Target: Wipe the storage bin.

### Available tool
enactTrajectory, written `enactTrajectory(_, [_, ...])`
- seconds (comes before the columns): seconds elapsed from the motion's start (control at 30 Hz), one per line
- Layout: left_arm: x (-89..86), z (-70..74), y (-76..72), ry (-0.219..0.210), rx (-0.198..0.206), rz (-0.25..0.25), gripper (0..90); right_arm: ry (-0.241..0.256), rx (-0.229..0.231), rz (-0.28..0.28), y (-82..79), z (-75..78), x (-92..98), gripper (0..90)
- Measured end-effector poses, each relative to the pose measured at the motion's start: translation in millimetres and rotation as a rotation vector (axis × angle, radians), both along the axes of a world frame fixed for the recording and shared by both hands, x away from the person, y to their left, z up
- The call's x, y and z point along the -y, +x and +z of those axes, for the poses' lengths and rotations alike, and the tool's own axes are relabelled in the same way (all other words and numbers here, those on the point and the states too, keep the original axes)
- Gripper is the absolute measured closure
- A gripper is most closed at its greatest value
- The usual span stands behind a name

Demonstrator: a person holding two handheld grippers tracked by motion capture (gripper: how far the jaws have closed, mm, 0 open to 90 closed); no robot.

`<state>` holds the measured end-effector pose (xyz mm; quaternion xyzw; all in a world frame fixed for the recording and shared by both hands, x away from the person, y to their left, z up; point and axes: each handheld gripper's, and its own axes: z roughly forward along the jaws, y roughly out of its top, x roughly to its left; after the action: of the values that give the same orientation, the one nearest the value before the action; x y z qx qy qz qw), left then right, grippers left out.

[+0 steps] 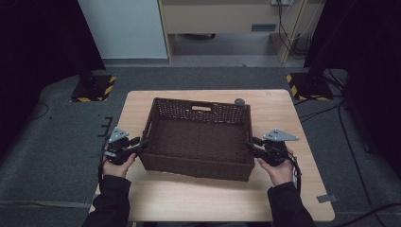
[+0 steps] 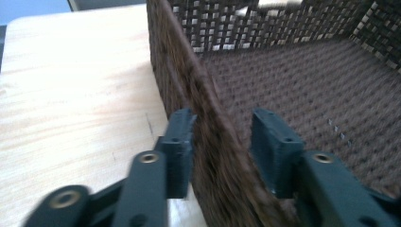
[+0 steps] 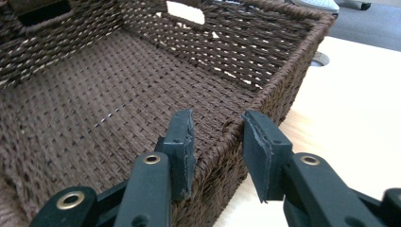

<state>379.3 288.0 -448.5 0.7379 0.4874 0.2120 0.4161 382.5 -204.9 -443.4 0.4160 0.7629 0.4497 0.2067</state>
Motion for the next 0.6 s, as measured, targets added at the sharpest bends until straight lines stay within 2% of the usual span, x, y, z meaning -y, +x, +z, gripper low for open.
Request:
enactTrajectory(0.07, [1.9, -0.6, -0.1, 0.010, -0.011, -0.004, 65.7, 0.014, -0.011, -0.001, -4.4, 0.6, -0.4, 63.0])
enactTrajectory(0.17, [4.4, -0.8, 1.4, 0.039, -0.016, 0.005, 71.0, 0.010, -0.014, 0.005, -5.5, 2.2, -0.4, 61.3])
enactTrajectory(0.23, [4.3, -0.5, 2.3, 0.039, -0.019, 0.004, 72.3, 0.009, 0.000, -0.009, -3.8, 4.4, -0.9, 57.8])
enactTrajectory(0.37, [2.1, -1.6, 8.6, 0.035, -0.015, 0.020, 75.0, 0.023, 0.028, -0.040, 5.4, 6.1, -1.0, 56.4])
enactTrajectory(0.47, [-0.7, -2.1, 13.7, 0.023, -0.018, 0.024, 75.8, 0.023, 0.016, -0.048, 12.2, 0.2, -1.6, 54.4])
enactTrajectory(0.53, [-1.5, -2.4, 14.2, 0.013, -0.016, 0.025, 74.6, 0.057, -0.001, -0.040, 13.3, -4.1, -1.5, 58.2])
enactTrajectory(0.6, [-2.0, -1.2, 12.1, 0.009, -0.008, 0.024, 69.9, 0.046, -0.003, -0.034, 11.8, -3.5, -3.4, 60.3])
